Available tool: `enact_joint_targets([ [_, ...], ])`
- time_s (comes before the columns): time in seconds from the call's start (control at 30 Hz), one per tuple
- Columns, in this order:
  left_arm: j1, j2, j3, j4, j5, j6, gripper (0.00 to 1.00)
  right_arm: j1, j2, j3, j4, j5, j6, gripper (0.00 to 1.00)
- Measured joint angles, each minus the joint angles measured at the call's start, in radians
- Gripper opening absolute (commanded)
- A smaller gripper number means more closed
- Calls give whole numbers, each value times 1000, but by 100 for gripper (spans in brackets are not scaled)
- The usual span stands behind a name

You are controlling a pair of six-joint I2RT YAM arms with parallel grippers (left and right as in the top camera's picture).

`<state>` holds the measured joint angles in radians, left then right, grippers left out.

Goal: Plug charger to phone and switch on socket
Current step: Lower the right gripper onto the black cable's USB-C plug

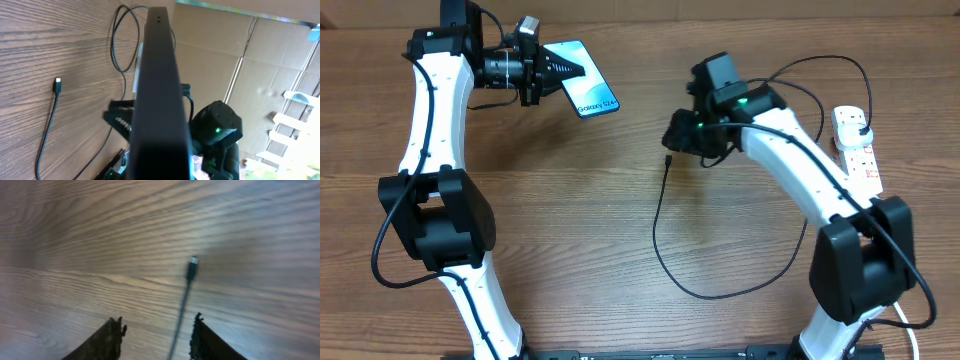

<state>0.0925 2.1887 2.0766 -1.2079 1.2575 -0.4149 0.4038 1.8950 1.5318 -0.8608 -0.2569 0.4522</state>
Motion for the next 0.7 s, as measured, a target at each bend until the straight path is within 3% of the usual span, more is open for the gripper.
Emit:
enact_joint_targets([
  [0.23, 2, 0, 0, 0, 29, 0, 4, 23, 60, 0, 33, -5, 53, 31],
  [0.7, 66, 0, 0, 0, 41, 0, 4, 23, 192, -13, 127, -3, 95, 31],
])
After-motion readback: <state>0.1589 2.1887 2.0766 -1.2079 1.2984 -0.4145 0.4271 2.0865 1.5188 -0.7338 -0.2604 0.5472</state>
